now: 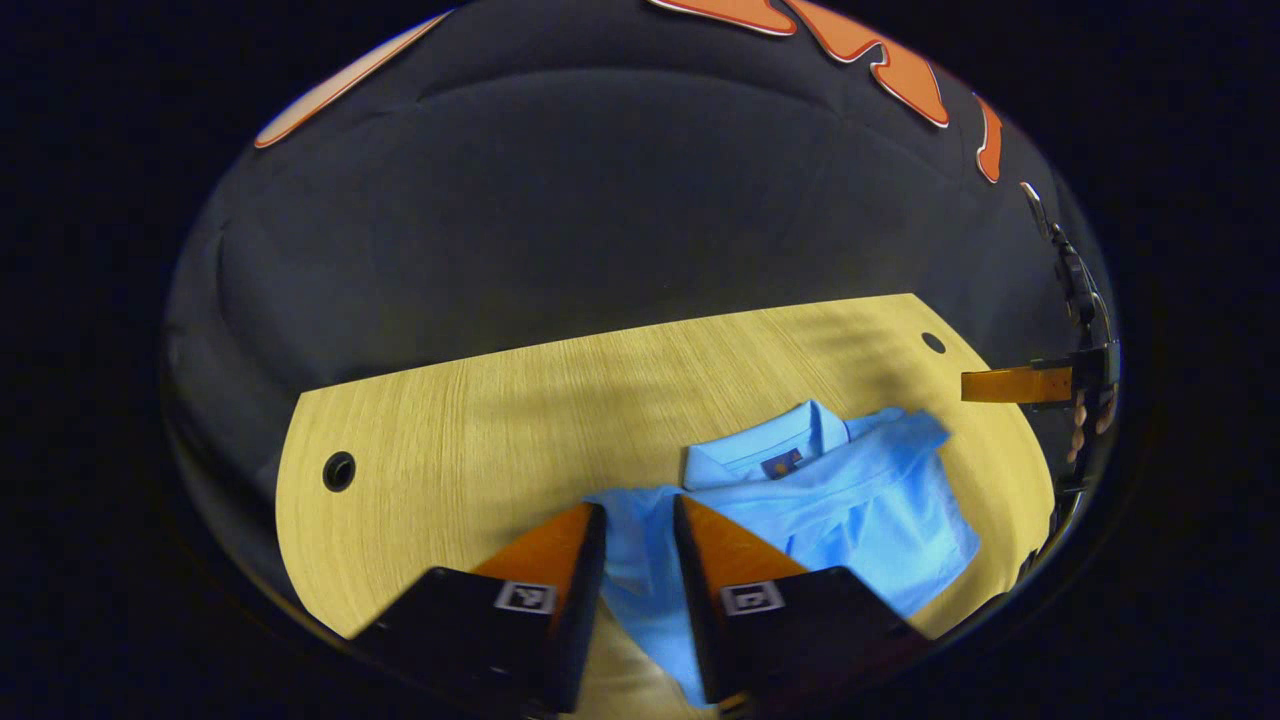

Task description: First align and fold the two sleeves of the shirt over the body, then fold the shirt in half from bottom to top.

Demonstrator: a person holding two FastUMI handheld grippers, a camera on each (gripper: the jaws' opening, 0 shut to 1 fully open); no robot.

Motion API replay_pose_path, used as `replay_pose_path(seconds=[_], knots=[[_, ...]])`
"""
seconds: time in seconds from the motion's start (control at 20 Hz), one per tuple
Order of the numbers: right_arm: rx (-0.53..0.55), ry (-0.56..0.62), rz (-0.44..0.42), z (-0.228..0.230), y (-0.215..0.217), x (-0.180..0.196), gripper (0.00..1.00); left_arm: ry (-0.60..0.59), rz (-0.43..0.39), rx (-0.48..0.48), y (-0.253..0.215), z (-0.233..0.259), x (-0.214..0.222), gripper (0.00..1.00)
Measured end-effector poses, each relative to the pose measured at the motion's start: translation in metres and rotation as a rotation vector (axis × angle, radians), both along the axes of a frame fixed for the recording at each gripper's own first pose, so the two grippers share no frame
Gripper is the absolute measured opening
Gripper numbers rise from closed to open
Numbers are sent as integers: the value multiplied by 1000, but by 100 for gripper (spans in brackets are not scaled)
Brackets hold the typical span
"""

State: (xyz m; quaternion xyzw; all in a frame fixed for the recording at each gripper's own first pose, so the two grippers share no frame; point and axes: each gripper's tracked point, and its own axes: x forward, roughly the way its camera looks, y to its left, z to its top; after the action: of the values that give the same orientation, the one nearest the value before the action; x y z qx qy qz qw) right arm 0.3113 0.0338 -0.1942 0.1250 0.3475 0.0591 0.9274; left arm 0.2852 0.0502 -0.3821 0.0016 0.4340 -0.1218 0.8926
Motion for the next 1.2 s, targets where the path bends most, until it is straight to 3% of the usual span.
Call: replay_pose_path(seconds=[0.05, 0.15, 0.35, 0.5, 0.75, 1.2], knots=[[-13, -22, 7, 3, 0, -3, 42, -6, 6, 0, 0, 4, -2, 66], [-52, -58, 12, 17, -11, -12, 62, -34, 30, 7, 1, 20, -5, 100], [-74, -147, 14, 63, -31, -37, 83, -92, 65, 2, 2, 63, -23, 100], [-74, -206, 19, 94, -34, -69, 92, -149, 83, 13, 0, 99, -46, 100], [-118, -324, 33, 135, -38, -123, 96, -255, 124, 13, -12, 159, -104, 100], [-113, -516, 77, 190, -49, -248, 96, -455, 200, 34, -32, 245, -221, 100]])
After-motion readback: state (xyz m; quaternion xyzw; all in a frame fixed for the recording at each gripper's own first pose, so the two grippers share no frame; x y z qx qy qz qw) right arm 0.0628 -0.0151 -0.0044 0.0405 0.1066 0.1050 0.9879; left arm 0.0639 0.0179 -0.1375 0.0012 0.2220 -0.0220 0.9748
